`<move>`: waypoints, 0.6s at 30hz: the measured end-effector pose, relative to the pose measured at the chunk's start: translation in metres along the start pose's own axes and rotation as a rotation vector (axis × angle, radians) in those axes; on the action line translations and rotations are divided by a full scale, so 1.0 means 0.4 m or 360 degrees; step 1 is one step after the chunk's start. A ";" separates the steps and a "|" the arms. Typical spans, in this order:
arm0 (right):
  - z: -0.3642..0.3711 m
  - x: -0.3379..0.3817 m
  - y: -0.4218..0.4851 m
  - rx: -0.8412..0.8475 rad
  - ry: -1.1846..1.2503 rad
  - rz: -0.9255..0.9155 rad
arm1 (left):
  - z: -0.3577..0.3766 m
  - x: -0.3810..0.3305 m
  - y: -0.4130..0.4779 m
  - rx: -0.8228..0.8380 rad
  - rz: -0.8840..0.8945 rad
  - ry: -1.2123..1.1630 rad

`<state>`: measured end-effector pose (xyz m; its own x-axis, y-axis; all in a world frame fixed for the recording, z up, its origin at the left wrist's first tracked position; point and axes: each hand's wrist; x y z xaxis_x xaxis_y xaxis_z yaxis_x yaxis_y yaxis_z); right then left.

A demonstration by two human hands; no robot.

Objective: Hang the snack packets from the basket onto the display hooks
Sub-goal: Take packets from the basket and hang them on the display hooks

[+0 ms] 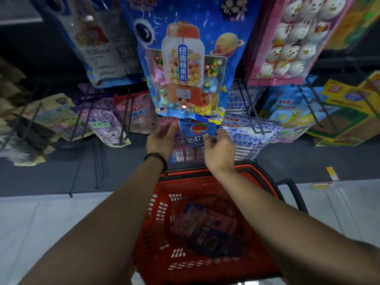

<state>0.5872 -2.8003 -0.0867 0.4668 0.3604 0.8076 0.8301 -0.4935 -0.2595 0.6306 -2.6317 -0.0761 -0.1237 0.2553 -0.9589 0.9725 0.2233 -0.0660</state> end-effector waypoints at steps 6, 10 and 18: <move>-0.034 -0.039 -0.055 0.0271 -0.0061 0.0063 | 0.007 -0.024 0.002 -0.0064 0.0002 0.0146; -0.070 -0.095 -0.108 0.0299 -0.0182 -0.0015 | -0.021 -0.024 -0.032 -0.0114 -0.0038 0.0249; -0.108 -0.338 -0.200 0.0774 -0.0909 0.0469 | -0.118 0.040 -0.320 0.1031 0.0112 0.0726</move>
<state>0.4446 -2.8438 -0.1525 0.6621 0.6828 0.3087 0.6269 -0.2790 -0.7274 0.4949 -2.6120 -0.0699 0.0100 0.6397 -0.7686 0.8849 -0.3636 -0.2912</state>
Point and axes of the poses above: each hand's wrist, its own y-axis towards the middle knuckle, its own z-axis out of the palm, x = y × z, and after that the axes turned 15 degrees about z, right-handed
